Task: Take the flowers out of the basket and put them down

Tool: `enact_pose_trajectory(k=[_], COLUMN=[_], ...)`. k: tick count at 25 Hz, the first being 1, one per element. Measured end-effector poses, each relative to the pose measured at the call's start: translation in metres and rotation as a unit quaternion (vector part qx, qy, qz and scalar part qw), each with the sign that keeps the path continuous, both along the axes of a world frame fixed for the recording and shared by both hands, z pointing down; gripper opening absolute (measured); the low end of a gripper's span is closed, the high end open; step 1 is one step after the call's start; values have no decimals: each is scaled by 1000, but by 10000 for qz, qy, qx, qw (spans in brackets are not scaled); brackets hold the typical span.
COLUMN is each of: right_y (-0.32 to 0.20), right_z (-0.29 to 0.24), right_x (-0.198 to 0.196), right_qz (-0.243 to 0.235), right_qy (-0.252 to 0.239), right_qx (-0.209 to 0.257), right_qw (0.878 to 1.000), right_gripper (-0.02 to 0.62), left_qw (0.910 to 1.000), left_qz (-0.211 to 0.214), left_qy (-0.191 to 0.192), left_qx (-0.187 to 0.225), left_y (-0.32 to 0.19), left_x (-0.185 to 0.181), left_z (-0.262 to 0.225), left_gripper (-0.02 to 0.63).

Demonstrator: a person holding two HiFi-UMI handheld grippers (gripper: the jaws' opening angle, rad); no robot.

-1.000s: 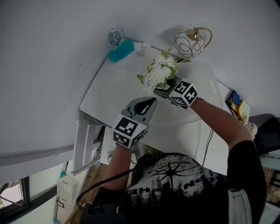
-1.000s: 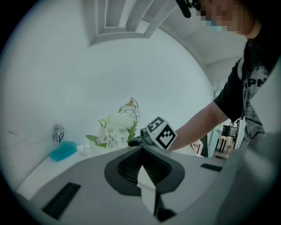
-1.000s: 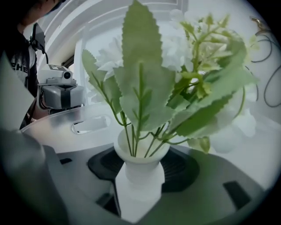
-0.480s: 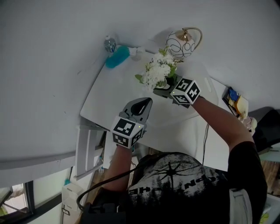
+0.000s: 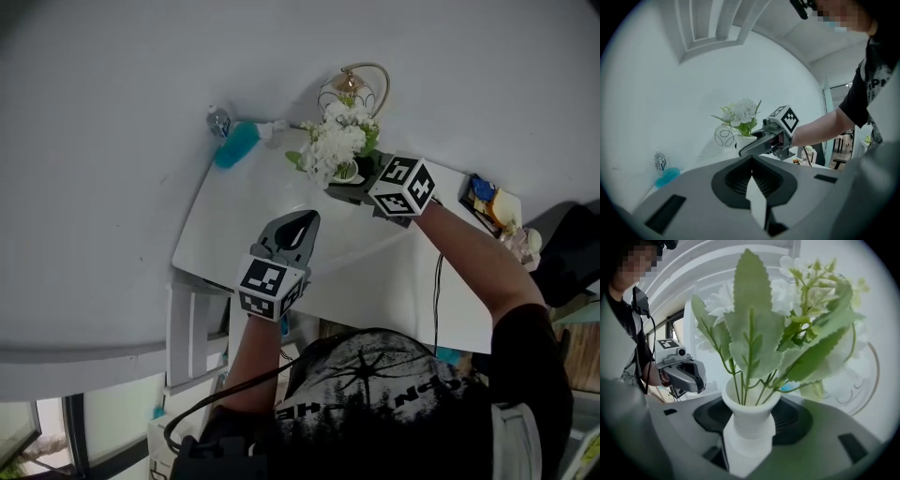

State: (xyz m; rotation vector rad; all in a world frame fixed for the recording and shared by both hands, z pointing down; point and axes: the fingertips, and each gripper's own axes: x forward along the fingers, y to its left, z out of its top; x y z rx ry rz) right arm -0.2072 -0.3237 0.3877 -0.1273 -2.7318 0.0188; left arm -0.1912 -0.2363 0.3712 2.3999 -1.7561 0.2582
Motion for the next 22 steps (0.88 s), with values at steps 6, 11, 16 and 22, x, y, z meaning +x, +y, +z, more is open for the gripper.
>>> enact_pose_trajectory(k=[6,11,16,22], right_y=[-1,15,18,11], right_z=[-40,-54,-67,-75], right_x=[29,15,19,24], right_qz=[336,676,1034,1540], right_qy=[-187,-155,-114,-142], right_qx=[205,486,765,1213], right_qw=[9991,9964,9916,9805], right_gripper=[252,251,250,251], left_qw=[9995,9978,9933,9808], left_qz=[164,436,788,1349], left_qy=[-176,-21,140,326], left_qx=[222,504,828,1367], left_y=[0,13,8,-13], left_x=[22,7,6,4], left_z=[-14,3,13,27], left_gripper=[11,11,11,11])
